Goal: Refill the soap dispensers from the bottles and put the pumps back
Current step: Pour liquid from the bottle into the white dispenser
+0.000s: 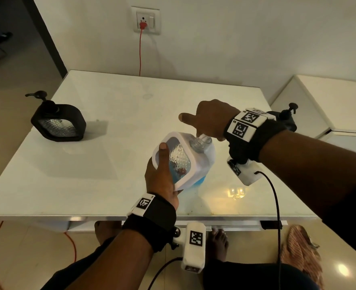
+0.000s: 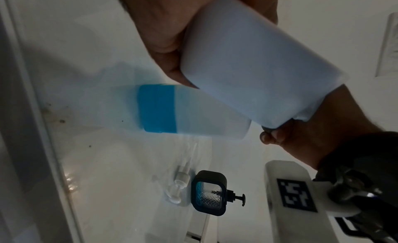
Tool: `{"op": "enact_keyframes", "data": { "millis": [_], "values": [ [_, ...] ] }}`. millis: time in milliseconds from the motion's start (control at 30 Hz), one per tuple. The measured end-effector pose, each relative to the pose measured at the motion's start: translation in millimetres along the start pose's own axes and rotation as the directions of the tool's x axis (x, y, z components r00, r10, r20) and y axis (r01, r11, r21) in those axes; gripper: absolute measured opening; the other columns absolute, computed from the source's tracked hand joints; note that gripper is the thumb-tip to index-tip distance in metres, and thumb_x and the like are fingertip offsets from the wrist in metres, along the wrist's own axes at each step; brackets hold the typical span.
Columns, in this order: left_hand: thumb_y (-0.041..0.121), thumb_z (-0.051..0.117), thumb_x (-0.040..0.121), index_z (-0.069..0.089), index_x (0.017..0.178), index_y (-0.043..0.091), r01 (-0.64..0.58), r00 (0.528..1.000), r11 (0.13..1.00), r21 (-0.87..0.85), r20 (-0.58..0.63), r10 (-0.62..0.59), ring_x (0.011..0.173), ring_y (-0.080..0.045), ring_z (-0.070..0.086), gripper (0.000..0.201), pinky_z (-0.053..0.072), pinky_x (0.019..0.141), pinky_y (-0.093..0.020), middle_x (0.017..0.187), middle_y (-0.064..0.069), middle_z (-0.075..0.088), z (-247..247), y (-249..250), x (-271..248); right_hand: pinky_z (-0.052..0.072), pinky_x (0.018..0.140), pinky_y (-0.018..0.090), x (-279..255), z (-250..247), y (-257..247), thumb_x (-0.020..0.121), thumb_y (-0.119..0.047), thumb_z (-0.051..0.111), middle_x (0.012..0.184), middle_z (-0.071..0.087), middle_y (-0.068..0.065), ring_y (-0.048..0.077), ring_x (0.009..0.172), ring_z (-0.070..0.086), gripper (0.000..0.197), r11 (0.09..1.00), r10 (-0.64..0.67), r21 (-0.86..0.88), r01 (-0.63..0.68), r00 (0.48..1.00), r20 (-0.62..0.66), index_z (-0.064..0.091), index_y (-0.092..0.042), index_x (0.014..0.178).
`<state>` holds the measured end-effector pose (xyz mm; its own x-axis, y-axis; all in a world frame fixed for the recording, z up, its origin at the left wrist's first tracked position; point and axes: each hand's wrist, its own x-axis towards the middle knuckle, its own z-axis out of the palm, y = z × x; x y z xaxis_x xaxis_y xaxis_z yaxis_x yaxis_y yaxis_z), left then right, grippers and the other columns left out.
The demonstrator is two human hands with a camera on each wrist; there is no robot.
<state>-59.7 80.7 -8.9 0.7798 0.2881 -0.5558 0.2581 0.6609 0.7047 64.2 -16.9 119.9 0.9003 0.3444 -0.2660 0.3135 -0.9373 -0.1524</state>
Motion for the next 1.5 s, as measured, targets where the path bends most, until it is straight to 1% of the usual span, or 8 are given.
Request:
{"op": "enact_keyframes", "data": {
  "millis": [133, 267, 467, 667, 833, 1033, 1200, 1500],
  "values": [
    [0.062, 0.059, 0.096, 0.06, 0.137, 0.037, 0.004, 1.0, 1.0, -0.023, -0.002, -0.005, 0.116, -0.029, 0.069, 0.047, 0.064, 0.07, -0.038, 0.129, -0.002, 0.071, 1, -1, -1, 0.056, 0.069, 0.034, -3, -9, 0, 0.096, -0.072, 0.037, 0.037, 0.055, -0.005, 0.019, 0.036, 0.052, 0.077, 0.993, 0.036, 0.109, -0.047, 0.994, 0.101, 0.07, -0.005, 0.075],
    [0.062, 0.059, 0.097, 0.061, 0.133, 0.039, 0.003, 1.0, 1.0, -0.022, 0.002, -0.003, 0.115, -0.028, 0.069, 0.043, 0.064, 0.072, -0.039, 0.128, 0.0, 0.071, 0, -3, 0, 0.059, 0.077, 0.04, -7, -11, -1, 0.092, -0.079, 0.028, 0.037, 0.056, -0.006, 0.027, 0.051, 0.06, 0.09, 0.976, 0.032, 0.207, -0.067, 0.986, 0.166, 0.073, -0.003, 0.08],
    [0.064, 0.058, 0.097, 0.059, 0.131, 0.043, 0.009, 1.0, 1.0, 0.008, 0.004, -0.009, 0.115, -0.027, 0.068, 0.041, 0.064, 0.074, -0.039, 0.128, 0.002, 0.069, 0, -5, 4, 0.06, 0.079, 0.037, -6, -2, -2, 0.089, -0.083, 0.022, 0.033, 0.052, -0.006, 0.021, 0.046, 0.06, 0.089, 0.979, 0.037, 0.197, -0.052, 0.996, 0.078, 0.065, -0.007, 0.073],
    [0.066, 0.06, 0.095, 0.061, 0.134, 0.043, 0.041, 0.999, 0.999, -0.014, 0.009, -0.041, 0.117, -0.03, 0.069, 0.045, 0.065, 0.079, -0.046, 0.131, 0.0, 0.07, -2, -9, 6, 0.052, 0.065, 0.031, 1, 7, 4, 0.09, -0.081, 0.028, 0.034, 0.054, -0.007, 0.018, 0.046, 0.063, 0.086, 0.991, 0.004, 0.133, -0.004, 1.0, -0.003, 0.067, -0.009, 0.066],
    [0.065, 0.061, 0.094, 0.061, 0.134, 0.041, 0.019, 1.0, 0.999, -0.037, -0.003, -0.019, 0.115, -0.031, 0.07, 0.047, 0.065, 0.083, -0.051, 0.129, -0.001, 0.071, 0, -7, 4, 0.053, 0.072, 0.034, 5, 14, 8, 0.09, -0.08, 0.035, 0.049, 0.065, -0.002, 0.02, 0.057, 0.067, 0.082, 0.988, 0.004, 0.151, 0.01, 0.996, -0.089, 0.07, -0.012, 0.061],
    [0.066, 0.062, 0.093, 0.061, 0.136, 0.039, 0.03, 1.0, 0.999, -0.028, -0.008, -0.03, 0.116, -0.032, 0.069, 0.05, 0.065, 0.084, -0.052, 0.129, -0.002, 0.071, 1, -6, 1, 0.059, 0.073, 0.033, 4, 4, 5, 0.083, -0.09, 0.025, 0.045, 0.063, 0.006, 0.021, 0.045, 0.066, 0.094, 0.989, 0.01, 0.149, -0.017, 0.999, 0.047, 0.065, -0.008, 0.061],
    [0.065, 0.06, 0.095, 0.063, 0.133, 0.039, 0.026, 1.0, 0.999, -0.033, 0.01, -0.026, 0.114, -0.03, 0.071, 0.046, 0.066, 0.079, -0.047, 0.128, -0.001, 0.073, 1, -6, 1, 0.058, 0.07, 0.033, 6, 6, 8, 0.086, -0.086, 0.032, 0.044, 0.063, 0.004, 0.02, 0.045, 0.065, 0.089, 0.992, 0.013, 0.125, -0.015, 1.0, 0.014, 0.069, -0.007, 0.066],
    [0.065, 0.059, 0.094, 0.062, 0.136, 0.037, 0.021, 1.0, 0.999, -0.044, 0.011, -0.02, 0.115, -0.03, 0.07, 0.051, 0.064, 0.069, -0.04, 0.128, -0.003, 0.072, 0, -6, -2, 0.056, 0.086, 0.044, 17, 22, 12, 0.087, -0.08, 0.042, 0.076, 0.071, 0.001, 0.023, 0.077, 0.067, 0.07, 0.994, 0.005, 0.109, 0.011, 0.989, -0.146, 0.064, -0.017, 0.067]
  ]
}}
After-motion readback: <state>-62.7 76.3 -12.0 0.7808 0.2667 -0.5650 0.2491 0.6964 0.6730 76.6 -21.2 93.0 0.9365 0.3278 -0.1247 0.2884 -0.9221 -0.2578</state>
